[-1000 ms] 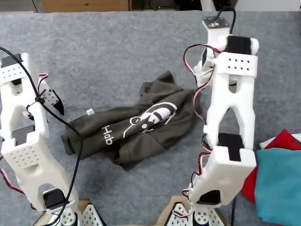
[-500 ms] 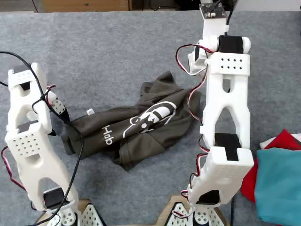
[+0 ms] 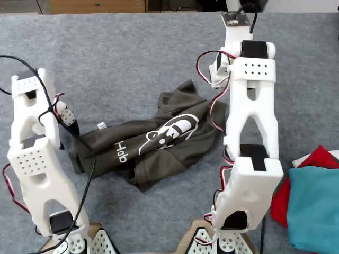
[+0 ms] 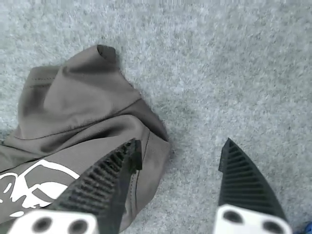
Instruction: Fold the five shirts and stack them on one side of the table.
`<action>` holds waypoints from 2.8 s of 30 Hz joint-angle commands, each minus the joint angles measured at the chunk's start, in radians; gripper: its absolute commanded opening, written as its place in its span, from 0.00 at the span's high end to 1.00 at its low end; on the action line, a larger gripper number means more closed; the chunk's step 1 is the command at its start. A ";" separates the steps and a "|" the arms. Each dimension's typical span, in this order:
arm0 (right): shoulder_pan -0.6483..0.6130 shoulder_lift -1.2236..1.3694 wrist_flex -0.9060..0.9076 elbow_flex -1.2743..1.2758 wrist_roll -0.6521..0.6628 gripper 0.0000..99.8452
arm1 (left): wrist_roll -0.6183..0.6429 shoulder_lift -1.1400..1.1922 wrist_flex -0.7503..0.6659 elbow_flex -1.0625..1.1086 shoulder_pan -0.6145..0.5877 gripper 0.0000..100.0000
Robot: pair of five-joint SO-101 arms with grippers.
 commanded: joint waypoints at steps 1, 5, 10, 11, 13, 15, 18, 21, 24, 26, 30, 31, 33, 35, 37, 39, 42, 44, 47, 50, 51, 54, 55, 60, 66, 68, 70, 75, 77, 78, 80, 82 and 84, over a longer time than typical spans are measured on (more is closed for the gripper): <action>-0.018 0.025 -0.029 -0.054 -0.008 0.73 | 0.009 -0.174 0.014 0.035 0.044 0.80; -0.018 0.071 -0.037 -0.054 -0.009 0.73 | 0.009 -0.320 0.014 0.133 0.068 0.80; -0.018 0.094 -0.037 -0.054 -0.009 0.73 | 0.009 -0.404 0.012 0.242 0.068 0.80; -0.018 0.094 -0.037 -0.054 -0.009 0.73 | 0.009 -0.404 0.012 0.262 0.068 0.80; -0.018 0.094 -0.037 -0.054 -0.009 0.73 | 0.009 -0.403 0.009 0.293 0.069 0.80; -0.018 0.094 -0.037 -0.054 -0.009 0.73 | 0.009 -0.392 0.009 0.298 0.074 0.80; -0.018 0.094 -0.038 -0.054 -0.009 0.73 | 0.009 -0.358 0.009 0.279 0.074 0.80; -0.018 0.094 -0.038 -0.054 -0.009 0.73 | 0.008 -0.295 0.009 0.270 0.074 0.80; -0.018 0.094 -0.038 -0.054 -0.009 0.73 | 0.008 -0.220 -0.017 0.252 0.075 0.80; -0.018 0.094 -0.038 -0.054 -0.009 0.73 | 0.008 -0.170 -0.035 0.226 0.074 0.80; -0.018 0.094 -0.038 -0.054 -0.009 0.73 | 0.008 -0.104 -0.038 0.166 0.074 0.80; -0.018 0.094 -0.038 -0.054 -0.009 0.73 | 0.008 -0.094 -0.037 0.158 0.074 0.80; -0.018 0.094 -0.038 -0.054 -0.009 0.73 | 0.008 -0.085 -0.037 0.152 0.072 0.80; -0.018 0.094 -0.038 -0.054 -0.009 0.73 | 0.008 -0.079 -0.037 0.149 0.069 0.80; -0.018 0.094 -0.038 -0.054 -0.009 0.73 | 0.008 -0.077 -0.037 0.146 0.069 0.83; -0.018 0.094 -0.038 -0.054 -0.009 0.73 | 0.000 -0.077 -0.041 0.144 0.074 0.89; -0.018 0.094 -0.038 -0.054 -0.009 0.73 | -0.002 -0.077 -0.041 0.127 0.075 0.93; -0.018 0.094 -0.038 -0.054 -0.009 0.73 | -0.002 -0.077 -0.041 0.121 0.075 0.93; -0.018 0.093 -0.038 -0.065 -0.009 0.73 | 0.000 -0.084 -0.041 0.121 0.077 0.93; -0.016 0.093 -0.038 -0.128 -0.011 0.73 | 0.000 -0.085 -0.041 0.117 0.077 0.96; -0.016 0.093 -0.038 -0.160 -0.012 0.73 | -0.003 -0.085 -0.041 0.106 0.077 0.98; -0.036 0.102 -0.061 -0.257 -0.086 0.73 | -0.005 -0.085 -0.041 0.078 0.077 0.98; -0.047 0.113 -0.091 -0.278 -0.129 0.73 | -0.005 -0.085 -0.038 0.068 0.077 0.98; -0.134 0.231 -0.242 -0.335 -0.264 0.73 | -0.002 -0.085 -0.035 0.049 0.077 0.98; -0.219 0.437 -0.252 -0.440 -0.414 0.73 | -0.005 -0.085 -0.034 0.060 0.075 0.98; -0.223 0.521 -0.252 -0.481 -0.448 0.73 | -0.005 -0.085 -0.034 0.058 0.075 0.98; -0.223 0.607 -0.245 -0.532 -0.460 0.73 | -0.005 -0.085 -0.034 0.054 0.075 0.98; -0.217 0.789 -0.244 -0.661 -0.480 0.78 | -0.005 -0.085 -0.034 0.055 0.075 0.98; -0.202 0.828 -0.222 -0.734 -0.482 0.89 | -0.005 -0.085 -0.034 0.058 0.075 0.98; -0.196 0.843 -0.203 -0.777 -0.480 0.96 | -0.005 -0.085 -0.034 0.058 0.074 0.98; -0.186 0.863 -0.160 -0.851 -0.477 0.98 | -0.005 -0.085 -0.032 0.054 0.072 0.98; -0.171 0.874 -0.103 -0.928 -0.477 0.99 | -0.005 -0.087 -0.032 0.041 0.071 0.98; -0.157 0.878 -0.051 -1.007 -0.477 0.99 | -0.006 -0.087 -0.029 0.006 0.071 0.98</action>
